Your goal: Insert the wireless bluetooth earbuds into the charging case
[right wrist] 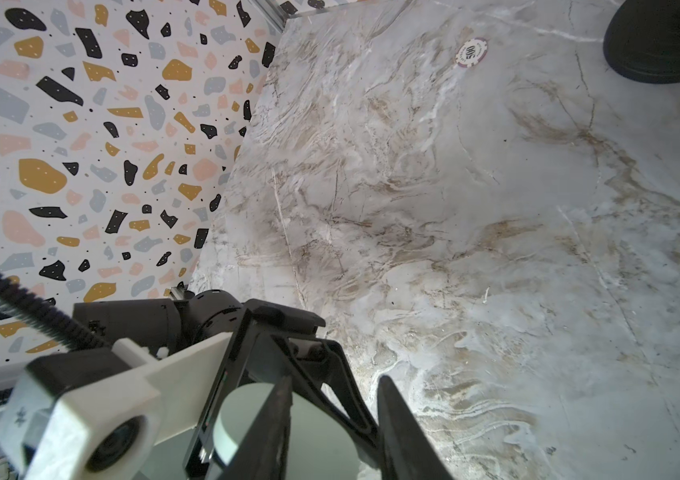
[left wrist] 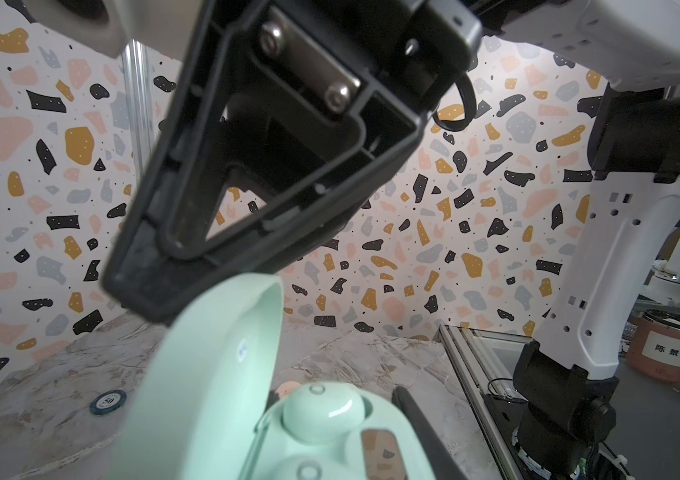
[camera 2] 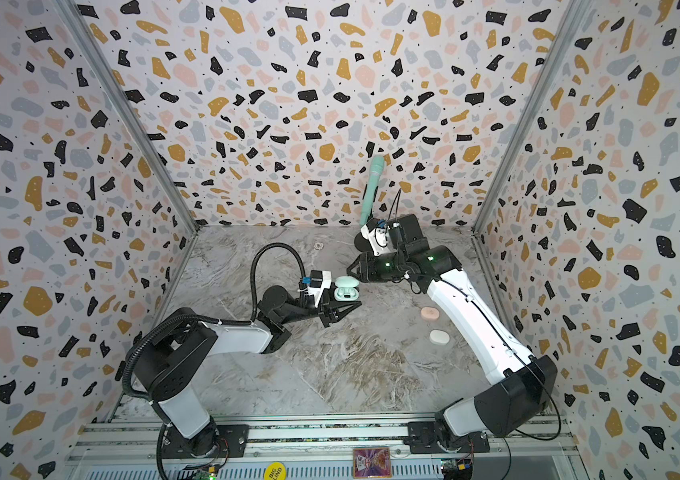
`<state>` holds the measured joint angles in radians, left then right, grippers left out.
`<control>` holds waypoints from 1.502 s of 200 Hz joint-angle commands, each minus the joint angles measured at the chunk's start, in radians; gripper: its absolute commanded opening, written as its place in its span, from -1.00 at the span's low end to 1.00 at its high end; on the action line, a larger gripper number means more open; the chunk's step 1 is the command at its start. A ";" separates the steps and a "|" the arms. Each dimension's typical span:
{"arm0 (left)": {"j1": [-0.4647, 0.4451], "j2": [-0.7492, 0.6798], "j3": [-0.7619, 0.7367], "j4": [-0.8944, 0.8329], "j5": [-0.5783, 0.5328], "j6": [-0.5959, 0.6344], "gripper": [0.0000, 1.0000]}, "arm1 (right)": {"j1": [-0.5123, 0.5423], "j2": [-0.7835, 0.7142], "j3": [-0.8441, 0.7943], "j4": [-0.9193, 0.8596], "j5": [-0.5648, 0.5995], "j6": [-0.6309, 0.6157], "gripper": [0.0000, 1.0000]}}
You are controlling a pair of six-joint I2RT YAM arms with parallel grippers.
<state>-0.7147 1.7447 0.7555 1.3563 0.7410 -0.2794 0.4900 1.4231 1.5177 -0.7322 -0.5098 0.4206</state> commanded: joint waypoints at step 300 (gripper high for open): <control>-0.009 -0.015 0.027 0.038 0.004 0.015 -0.37 | 0.191 0.025 0.006 -0.132 0.209 0.046 0.49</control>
<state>-0.7132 1.7462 0.7536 1.2942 0.7151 -0.2760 0.6655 1.4414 1.4933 -0.8497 -0.3157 0.4725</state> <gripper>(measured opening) 0.428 0.741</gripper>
